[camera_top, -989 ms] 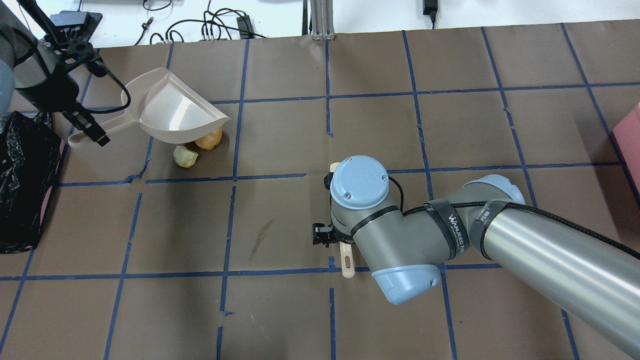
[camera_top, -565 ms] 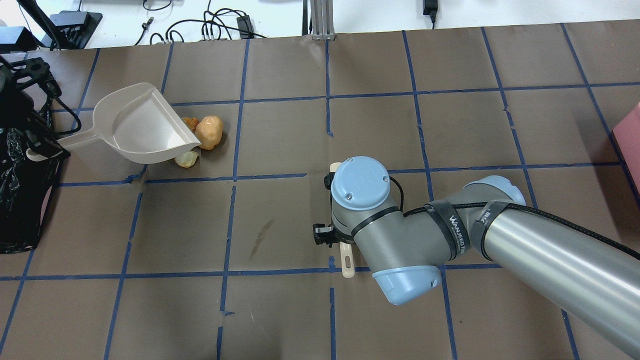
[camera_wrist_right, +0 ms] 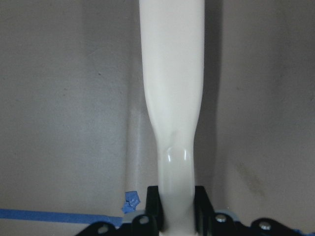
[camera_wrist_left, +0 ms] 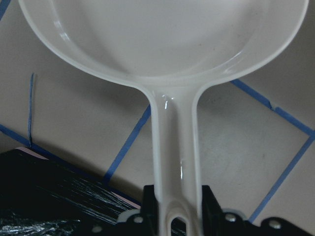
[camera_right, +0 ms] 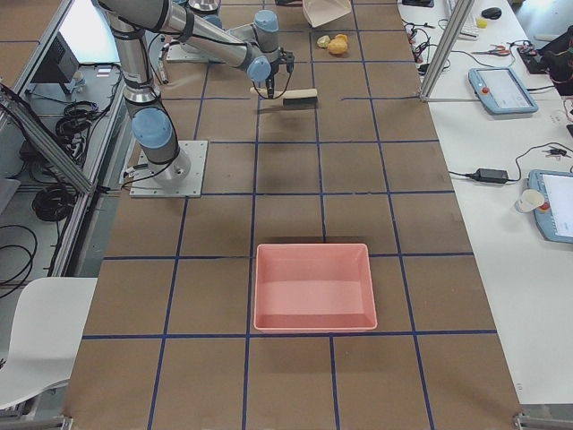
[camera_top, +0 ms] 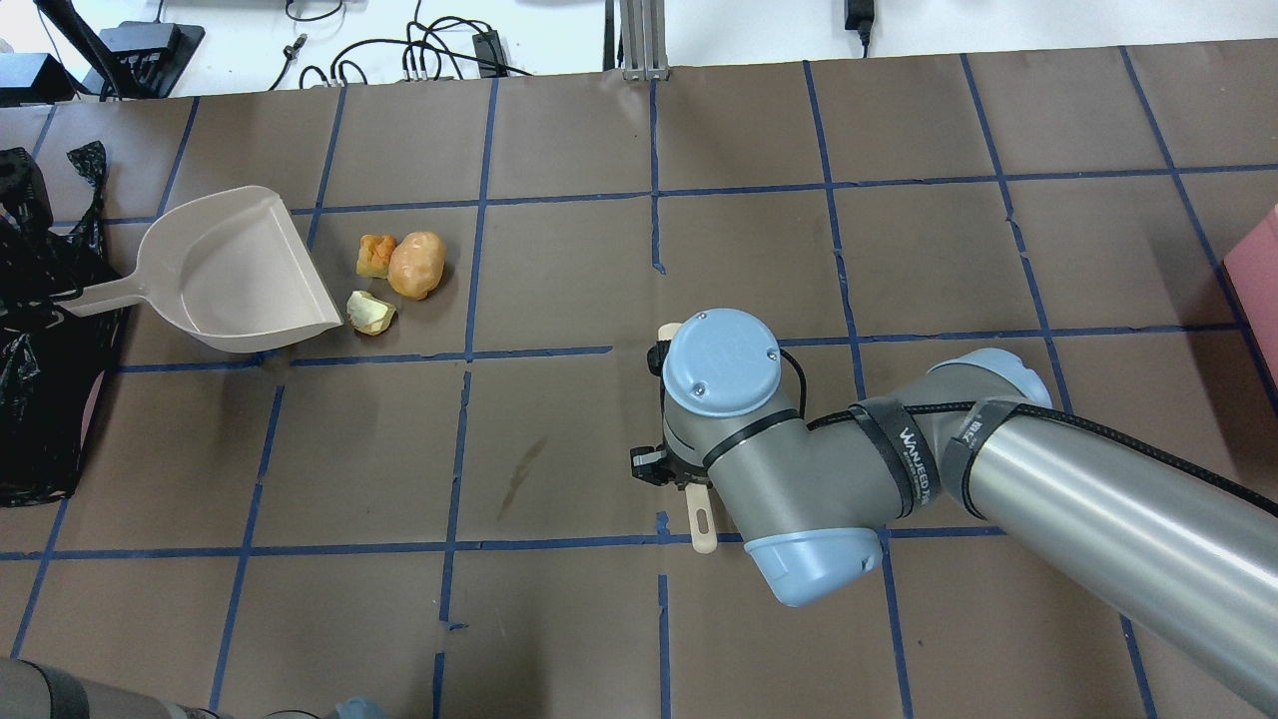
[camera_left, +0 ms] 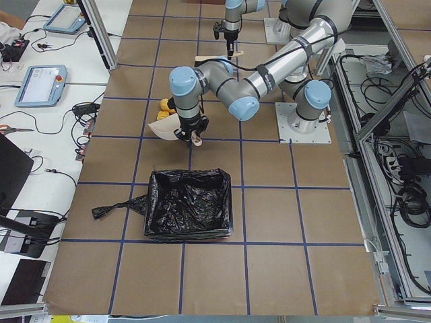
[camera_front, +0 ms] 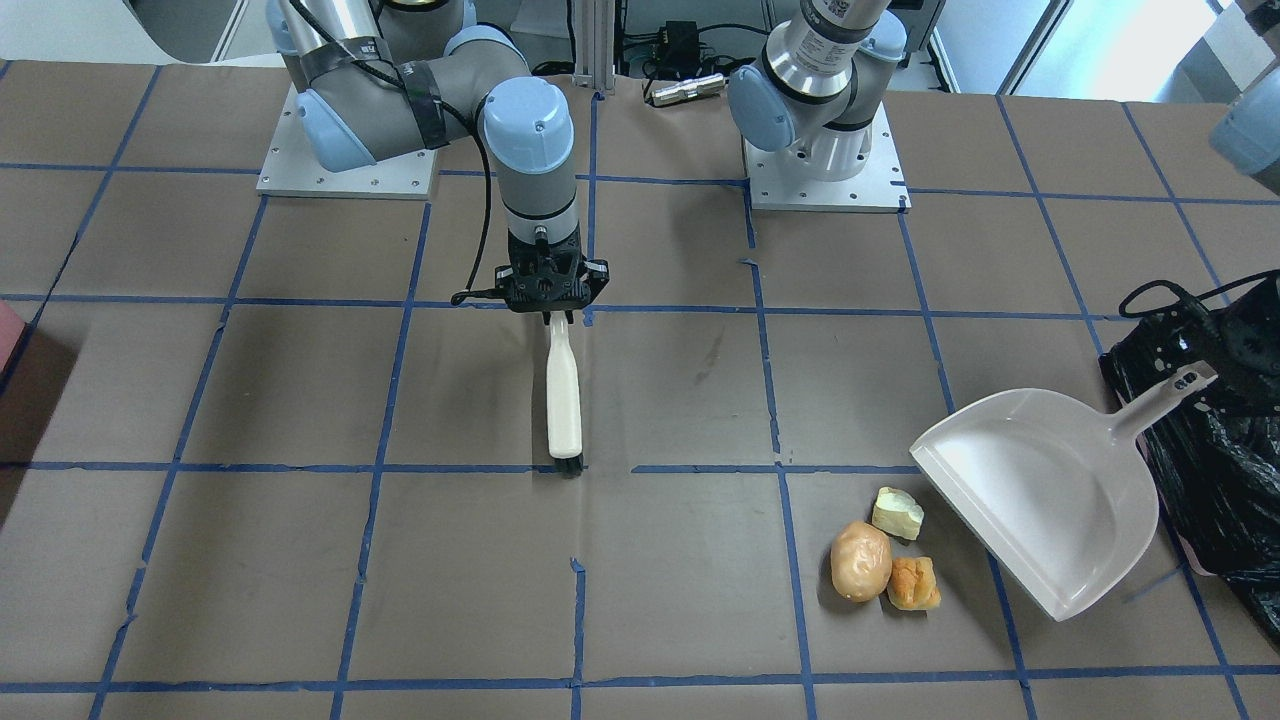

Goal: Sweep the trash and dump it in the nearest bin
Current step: 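Move the brush with the right gripper behind the trash pieces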

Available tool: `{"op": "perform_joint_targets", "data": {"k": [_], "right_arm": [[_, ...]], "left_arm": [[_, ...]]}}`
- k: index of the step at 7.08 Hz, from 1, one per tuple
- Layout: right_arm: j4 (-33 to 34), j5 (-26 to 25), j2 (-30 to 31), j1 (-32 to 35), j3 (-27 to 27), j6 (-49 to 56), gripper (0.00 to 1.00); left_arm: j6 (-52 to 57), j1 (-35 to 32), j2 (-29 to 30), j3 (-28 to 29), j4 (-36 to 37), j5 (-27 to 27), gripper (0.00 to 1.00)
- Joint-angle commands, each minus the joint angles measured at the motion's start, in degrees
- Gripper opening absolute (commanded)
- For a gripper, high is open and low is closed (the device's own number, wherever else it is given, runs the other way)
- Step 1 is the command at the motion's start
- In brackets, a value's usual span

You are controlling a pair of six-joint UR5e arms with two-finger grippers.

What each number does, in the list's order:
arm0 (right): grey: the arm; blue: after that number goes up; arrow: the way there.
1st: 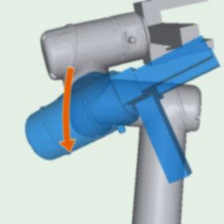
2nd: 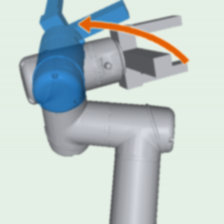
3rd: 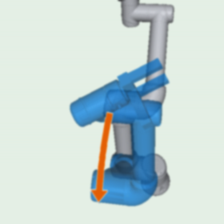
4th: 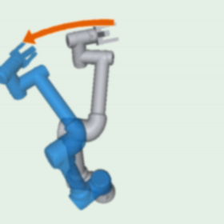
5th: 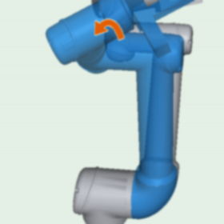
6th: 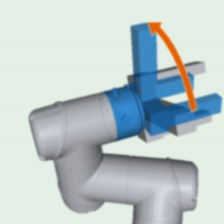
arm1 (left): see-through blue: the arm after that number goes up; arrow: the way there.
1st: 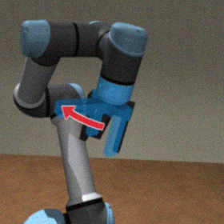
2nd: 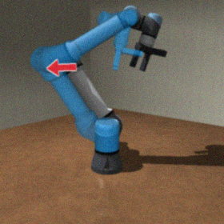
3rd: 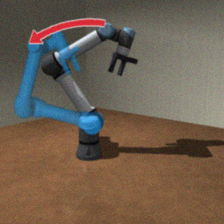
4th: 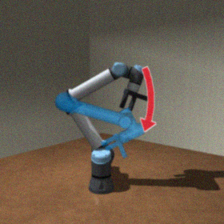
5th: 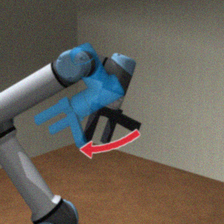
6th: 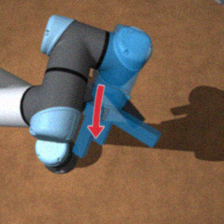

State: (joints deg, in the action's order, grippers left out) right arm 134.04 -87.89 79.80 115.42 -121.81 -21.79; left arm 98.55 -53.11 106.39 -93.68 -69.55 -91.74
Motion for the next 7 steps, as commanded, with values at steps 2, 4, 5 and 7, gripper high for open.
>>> {"op": "perform_joint_targets", "data": {"k": [2, 4, 5, 7], "right_arm": [[0.5, -0.7, 0.2, -0.4, 2.4, 0.1, 0.01], [-1.1, -0.4, 0.1, -0.3, 6.8, -2.7, 0.01], [-1.2, -0.1, 0.3, 0.3, 7.5, -9.8, 0.01], [-6.0, -0.3, 0.1, 1.1, 11.3, -22.6, 0.00]], "left_arm": [[7.9, 0.0, 4.6, 0.3, 7.7, -0.5, 0.01], [11.6, -0.2, 7.4, 0.9, 8.8, -0.3, 0.01], [12.8, -0.4, 7.3, 0.9, 8.4, -0.2, 0.01], [13.1, -2.3, 7.8, 1.4, 8.7, 0.1, 0.01]]}}
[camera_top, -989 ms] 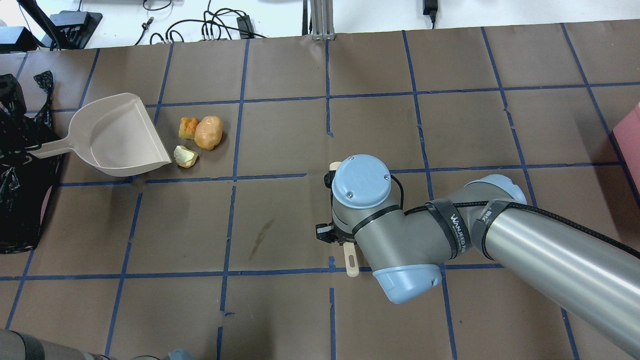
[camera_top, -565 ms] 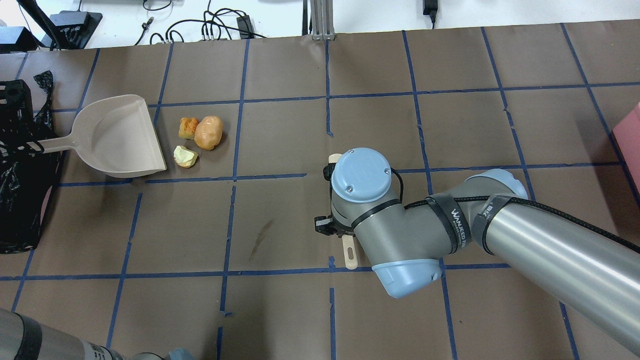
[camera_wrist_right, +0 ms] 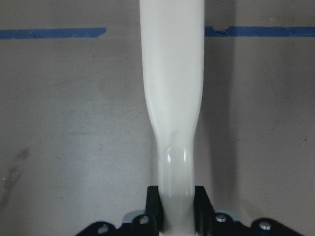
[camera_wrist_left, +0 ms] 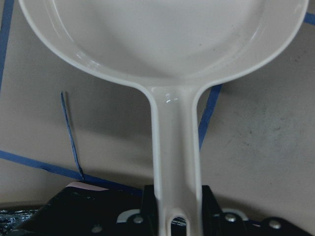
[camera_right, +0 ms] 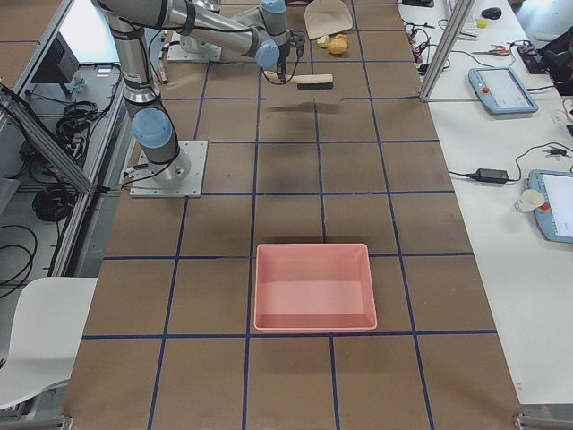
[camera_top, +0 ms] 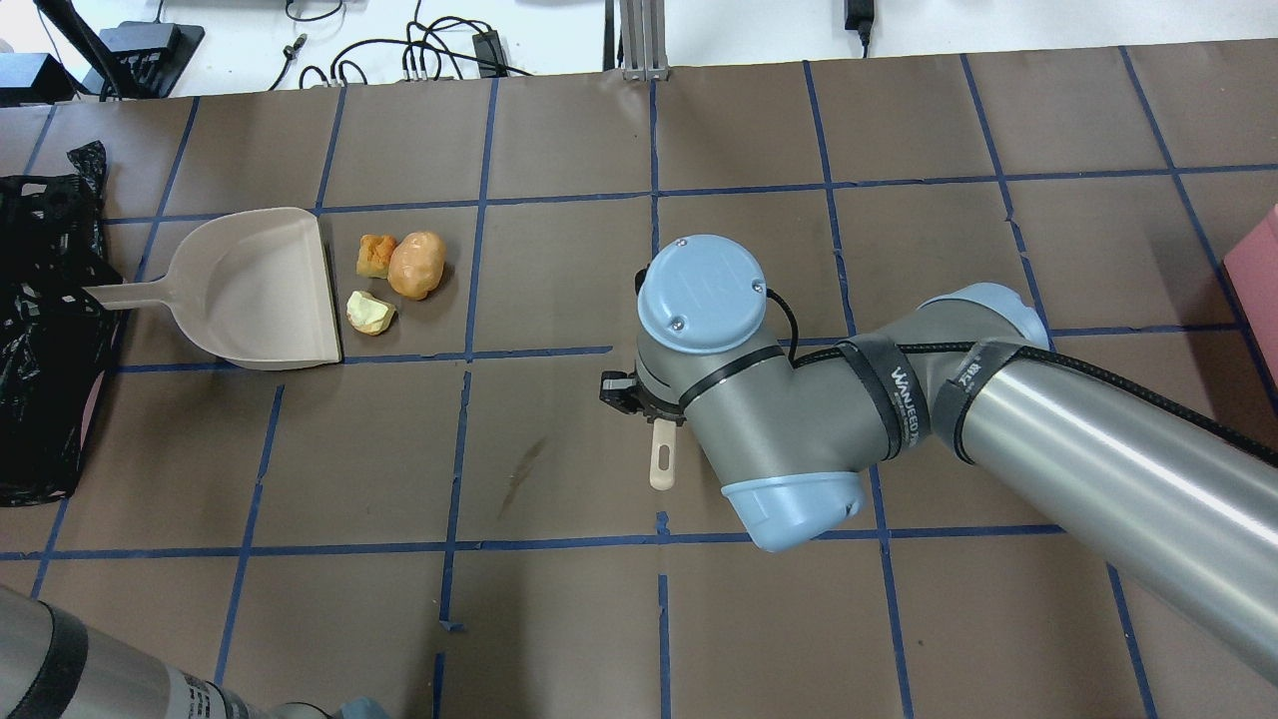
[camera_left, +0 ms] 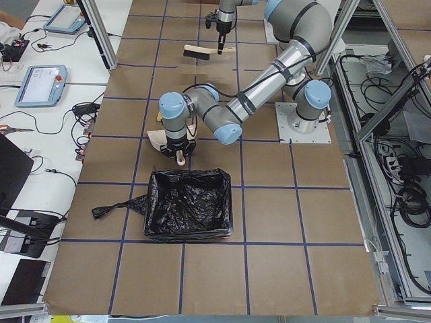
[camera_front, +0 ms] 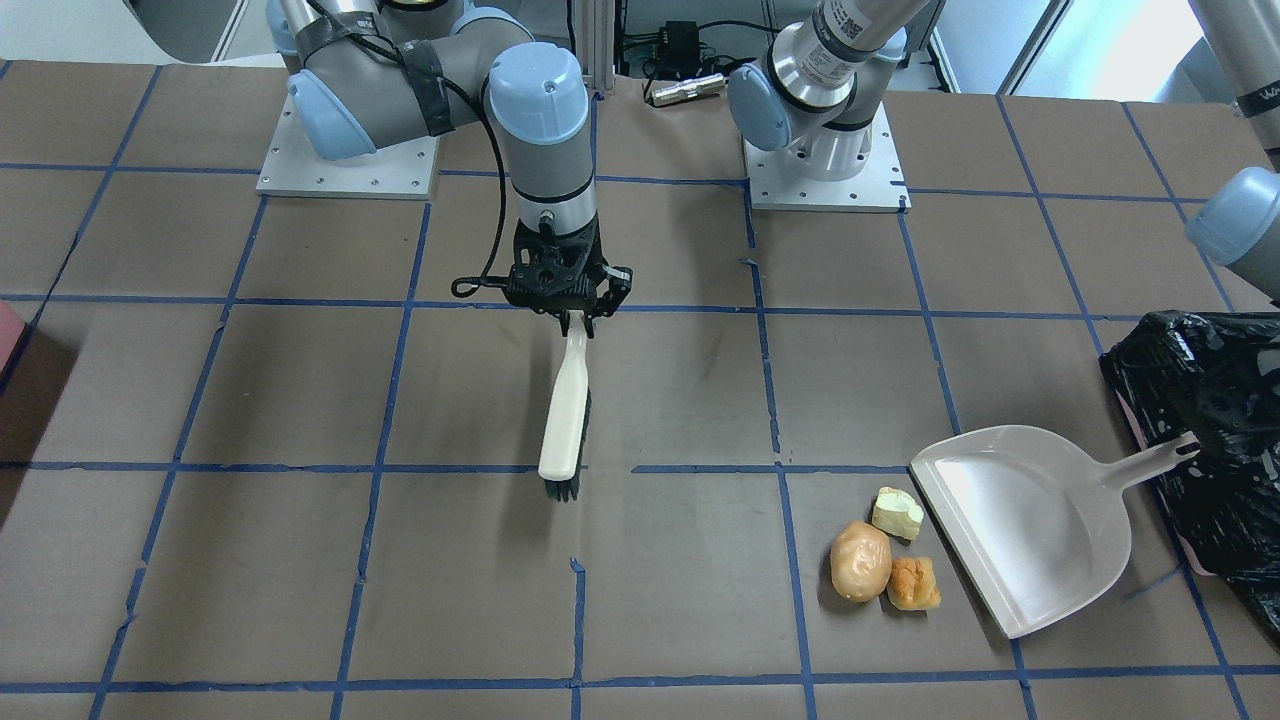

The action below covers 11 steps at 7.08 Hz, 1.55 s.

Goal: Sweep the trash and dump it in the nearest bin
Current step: 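Move the brush with the right gripper behind the trash pieces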

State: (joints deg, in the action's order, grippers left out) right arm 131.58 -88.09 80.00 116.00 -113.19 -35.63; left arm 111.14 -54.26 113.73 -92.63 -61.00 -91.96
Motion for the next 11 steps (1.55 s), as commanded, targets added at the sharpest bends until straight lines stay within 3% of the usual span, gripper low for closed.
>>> {"op": "perform_joint_targets", "data": {"k": [1, 2, 5, 6, 9, 11], "right_arm": [[-10.8, -0.5, -1.2, 1.0, 8.1, -14.1, 0.00], [-17.6, -0.5, -4.2, 2.4, 15.6, -20.2, 0.00], [-27.6, -2.0, -25.6, 9.2, 43.6, -31.3, 0.00], [-28.4, -1.8, -29.6, 10.7, 49.3, -35.5, 0.00], [-28.4, 1.1, -37.3, 14.0, 60.7, -44.6, 0.00], [-28.3, 2.3, -41.1, 16.0, 63.1, -47.5, 0.00]], "left_arm": [[1.2, -1.6, 0.6, 0.4, 0.3, 0.5, 0.01], [1.4, -1.6, 1.3, 0.4, 0.3, 0.6, 0.01], [3.1, -1.6, 3.6, 2.2, -0.4, 0.7, 0.01], [2.9, -1.7, 3.8, 2.2, -0.4, 1.9, 0.01], [3.1, -2.3, 3.8, 2.2, -0.4, 3.0, 0.01], [2.9, -3.7, 3.7, 2.2, 0.3, 3.0, 0.01]]}}
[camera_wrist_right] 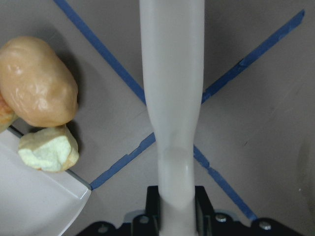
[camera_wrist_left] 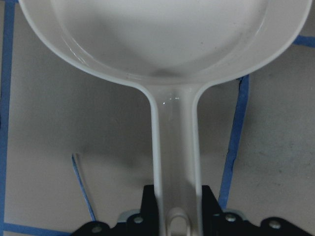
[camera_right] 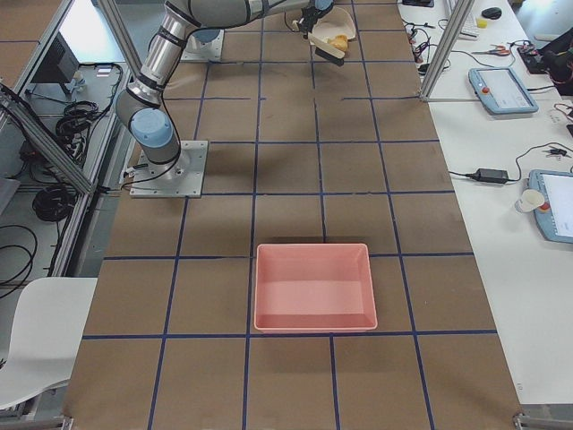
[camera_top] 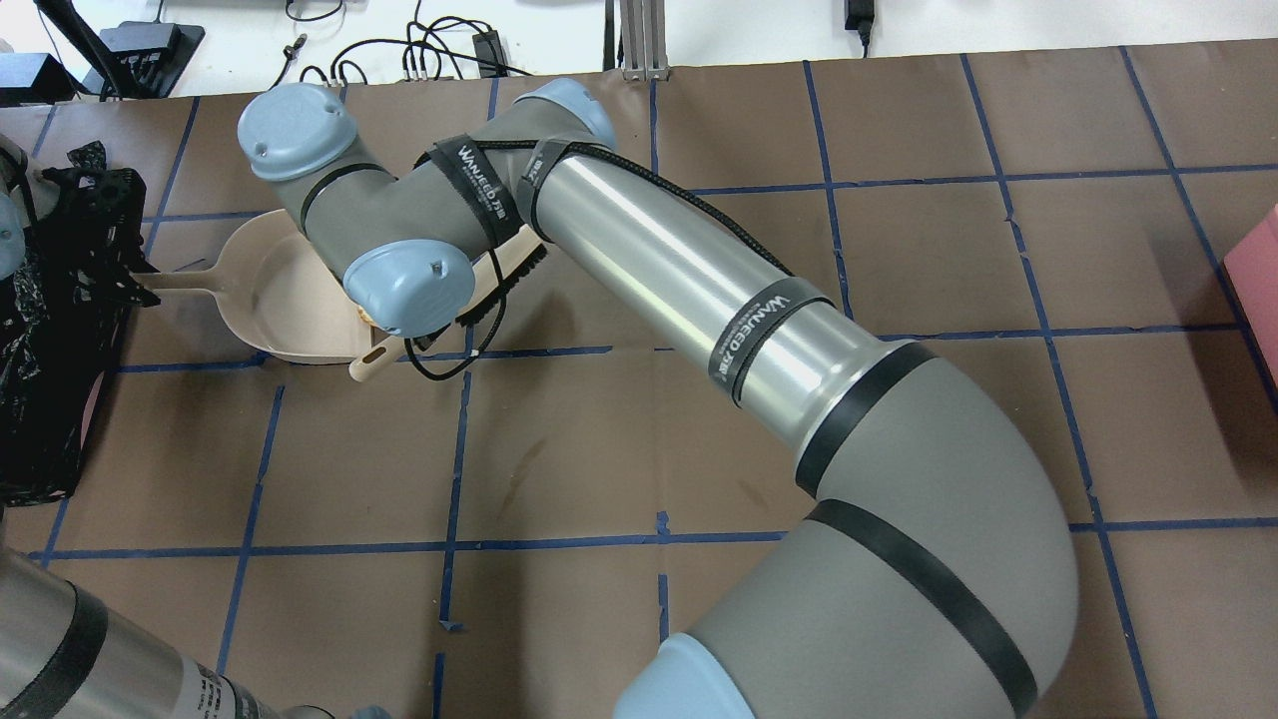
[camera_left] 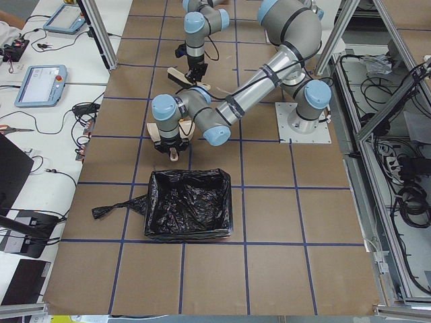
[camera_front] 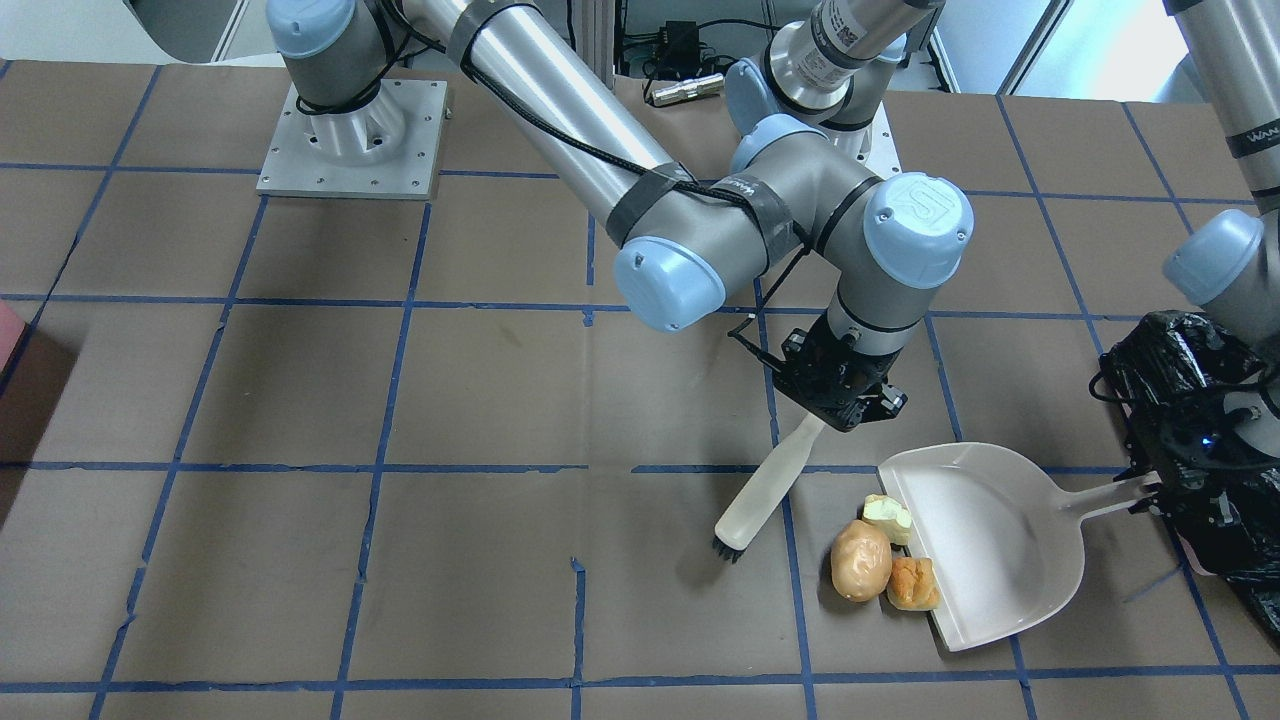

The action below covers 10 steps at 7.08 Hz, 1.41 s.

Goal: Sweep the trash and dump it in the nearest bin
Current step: 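Sweep the trash pieces into the dustpan with the right gripper's brush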

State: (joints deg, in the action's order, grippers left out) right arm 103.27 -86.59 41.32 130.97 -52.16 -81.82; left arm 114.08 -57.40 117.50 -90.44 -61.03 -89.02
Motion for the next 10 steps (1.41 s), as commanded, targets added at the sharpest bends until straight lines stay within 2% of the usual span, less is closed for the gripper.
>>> {"op": "perform_joint_targets", "data": {"k": [1, 2, 5, 7, 8, 10], "right_arm": [[0.0, 1.0, -4.2, 1.0, 6.2, 1.5, 0.00], [0.0, 1.0, -6.1, 1.0, 8.6, 6.1, 0.00], [0.7, 2.0, -8.2, 0.9, 9.0, 22.2, 0.00], [6.0, 4.0, -9.1, 0.7, 9.1, 36.6, 0.00], [11.5, 4.4, -10.0, 0.7, 9.2, 44.1, 0.00], [14.3, 5.5, -10.4, 0.8, 9.7, 51.1, 0.00]], "left_arm": [[-0.1, -0.5, -0.1, 0.0, 0.3, 0.1, 0.01], [0.0, -0.5, -0.2, 0.0, 0.3, 0.2, 0.01], [-0.2, -0.5, -0.2, 0.0, 0.4, 0.2, 0.01], [-0.3, -0.4, -0.3, 0.0, 0.4, 0.3, 0.01], [-0.3, -0.5, -0.4, 0.0, 0.4, 0.2, 0.01], [-0.4, -0.5, -0.6, 0.0, 0.4, 0.2, 0.01]]}}
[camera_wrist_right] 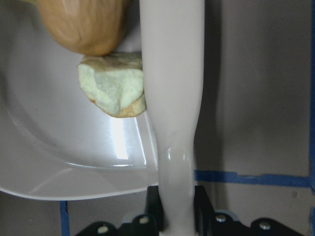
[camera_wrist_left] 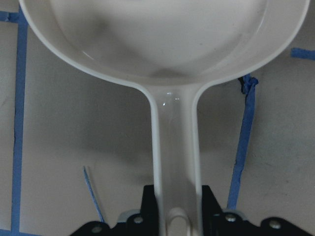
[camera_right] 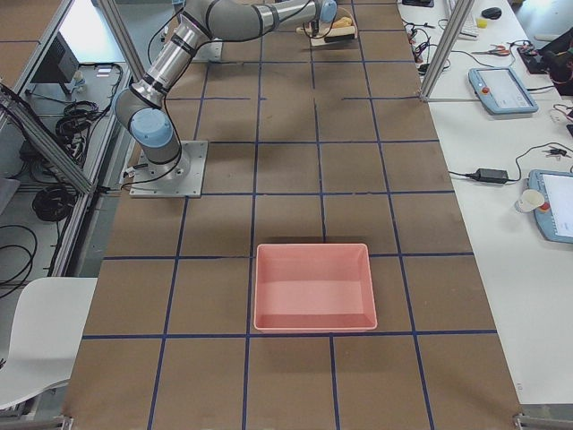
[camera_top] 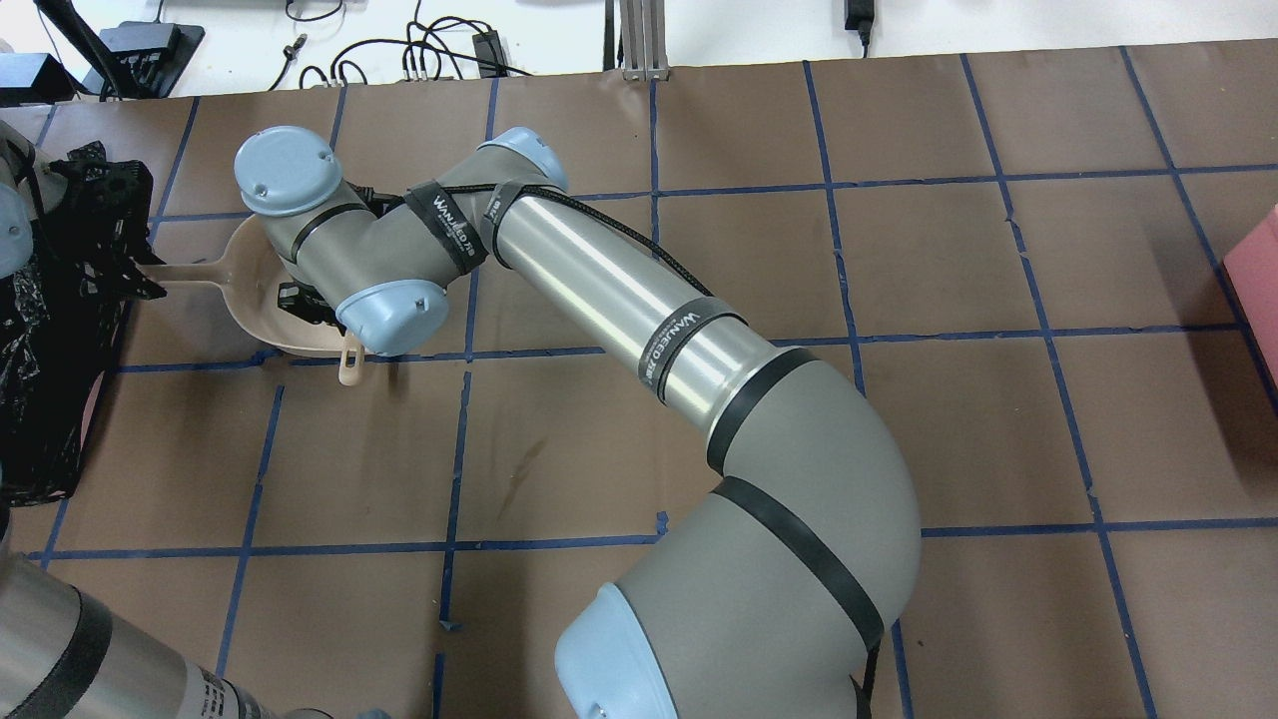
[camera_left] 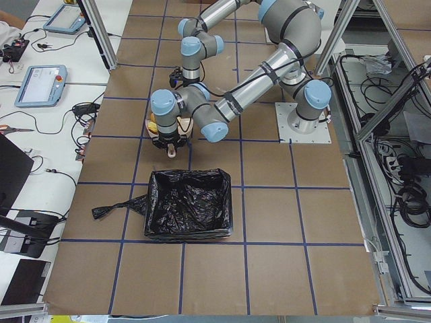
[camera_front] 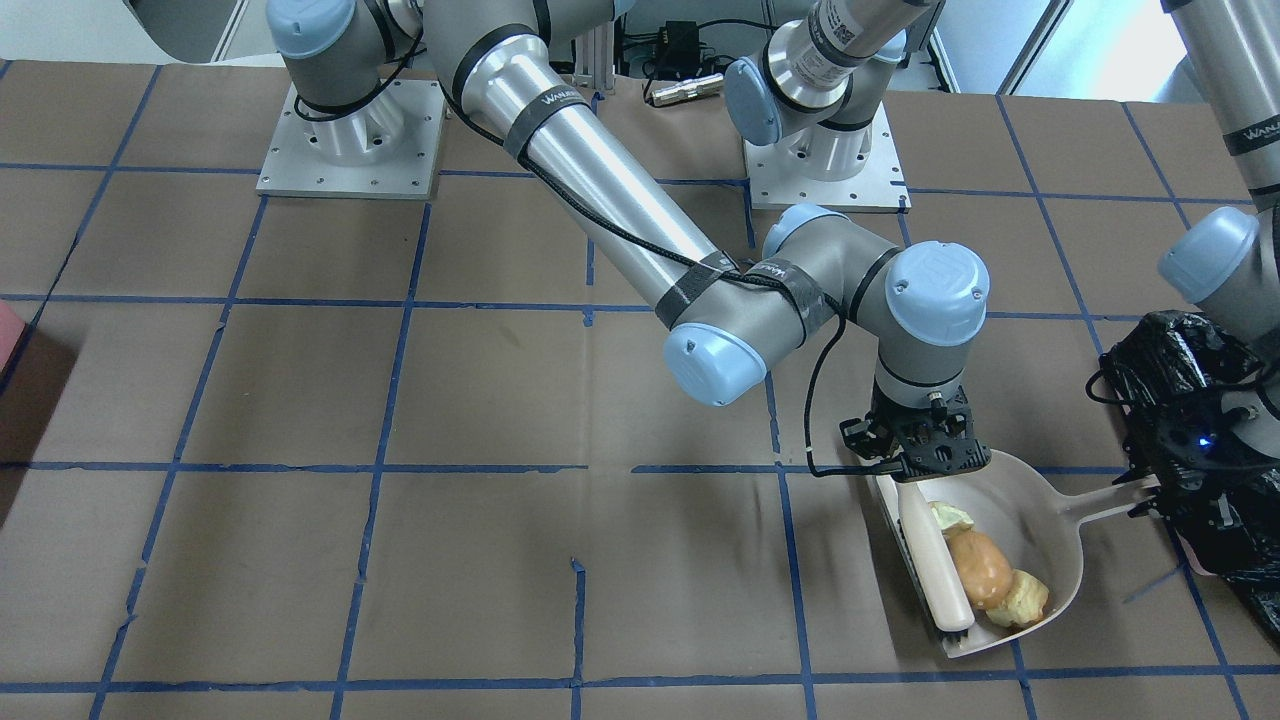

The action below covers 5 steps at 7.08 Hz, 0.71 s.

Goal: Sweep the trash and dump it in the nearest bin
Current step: 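Sweep the trash pieces into the dustpan with the right gripper's brush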

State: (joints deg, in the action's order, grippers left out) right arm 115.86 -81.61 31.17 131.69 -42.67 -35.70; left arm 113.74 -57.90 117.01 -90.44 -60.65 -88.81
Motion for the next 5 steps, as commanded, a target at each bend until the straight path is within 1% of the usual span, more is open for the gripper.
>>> {"op": "perform_joint_targets", "data": {"k": [1, 2, 3, 4, 5], "right_arm": [[4.5, 1.7, -0.5, 0.1, 0.2, 7.6, 0.00], [4.6, 1.7, -0.2, 0.0, 0.1, 7.7, 0.00], [4.4, 1.8, -0.1, -0.2, -0.3, 7.1, 0.00], [4.0, 2.0, -0.1, -0.3, -0.5, 5.6, 0.00], [3.7, 4.1, 0.5, 0.0, -0.5, 2.1, 0.00]], "left_arm": [[-0.1, 0.0, -0.3, 0.0, 0.0, 0.0, 0.01], [-0.4, 0.1, -0.5, -0.1, -0.3, 0.7, 0.01], [-0.4, 0.2, -0.3, -0.7, -0.7, 4.0, 0.01], [-0.5, 0.4, -0.3, -1.5, -0.7, 4.2, 0.01], [-0.5, 0.5, -0.2, -1.5, -0.8, 5.4, 0.01]]}}
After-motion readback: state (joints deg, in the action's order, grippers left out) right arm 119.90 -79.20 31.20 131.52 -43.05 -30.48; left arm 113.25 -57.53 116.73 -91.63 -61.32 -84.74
